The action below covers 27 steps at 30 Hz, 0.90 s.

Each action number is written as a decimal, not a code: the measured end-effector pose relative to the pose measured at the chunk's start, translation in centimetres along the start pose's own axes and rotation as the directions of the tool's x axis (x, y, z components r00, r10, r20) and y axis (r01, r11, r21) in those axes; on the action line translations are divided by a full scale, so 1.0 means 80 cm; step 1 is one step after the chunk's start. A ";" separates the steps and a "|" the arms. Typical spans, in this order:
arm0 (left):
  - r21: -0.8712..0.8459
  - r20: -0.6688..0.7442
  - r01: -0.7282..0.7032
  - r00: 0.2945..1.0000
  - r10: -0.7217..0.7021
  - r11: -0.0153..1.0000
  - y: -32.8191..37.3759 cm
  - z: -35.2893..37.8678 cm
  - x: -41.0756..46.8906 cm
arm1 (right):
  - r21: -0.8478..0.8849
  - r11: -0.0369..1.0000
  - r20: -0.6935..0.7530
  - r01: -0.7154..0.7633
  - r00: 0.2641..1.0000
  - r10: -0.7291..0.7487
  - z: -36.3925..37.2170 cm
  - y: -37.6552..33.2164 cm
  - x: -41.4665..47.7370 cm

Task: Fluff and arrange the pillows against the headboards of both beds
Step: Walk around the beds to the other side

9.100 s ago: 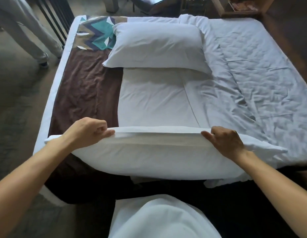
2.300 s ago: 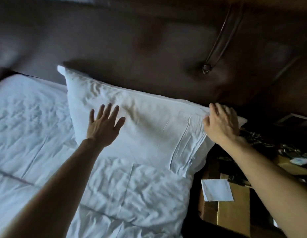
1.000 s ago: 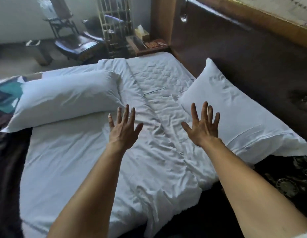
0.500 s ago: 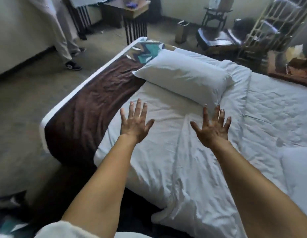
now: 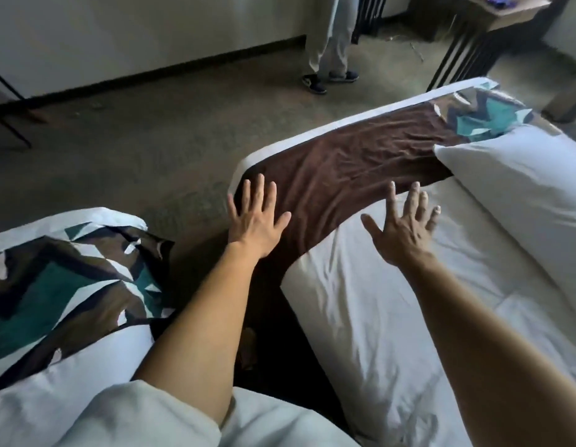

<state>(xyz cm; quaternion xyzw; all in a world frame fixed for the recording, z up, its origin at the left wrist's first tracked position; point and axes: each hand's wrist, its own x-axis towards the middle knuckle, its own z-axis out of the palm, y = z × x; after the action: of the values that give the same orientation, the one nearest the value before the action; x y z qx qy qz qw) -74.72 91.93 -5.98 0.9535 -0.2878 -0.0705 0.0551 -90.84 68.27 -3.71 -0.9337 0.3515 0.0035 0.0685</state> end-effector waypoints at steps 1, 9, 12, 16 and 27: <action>-0.013 0.001 0.025 1.000 -0.025 1.000 -0.025 0.000 0.009 | 0.001 0.999 0.010 0.034 0.999 -0.034 0.005 -0.030 0.014; -0.042 0.035 0.168 0.985 -0.167 0.985 -0.208 -0.008 0.062 | 0.002 0.974 0.094 0.224 0.970 -0.224 0.045 -0.267 0.108; -0.018 0.040 0.215 0.976 -0.214 0.976 -0.266 -0.015 0.076 | -0.016 0.958 0.128 0.286 0.951 -0.281 0.060 -0.339 0.125; -0.027 0.028 0.291 0.956 -0.291 0.956 -0.330 -0.025 0.093 | -0.010 0.935 0.160 0.353 0.924 -0.347 0.075 -0.411 0.149; -0.013 0.064 0.376 0.925 -0.374 0.927 -0.411 -0.032 0.171 | -0.021 0.907 0.255 0.421 0.879 -0.402 0.108 -0.510 0.251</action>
<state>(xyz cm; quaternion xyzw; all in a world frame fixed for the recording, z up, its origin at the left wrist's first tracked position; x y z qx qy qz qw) -45.18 111.72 -9.67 0.9876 -0.1008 -0.1121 0.0440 -48.56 86.54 -8.28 -0.9812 0.1336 0.1175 0.0751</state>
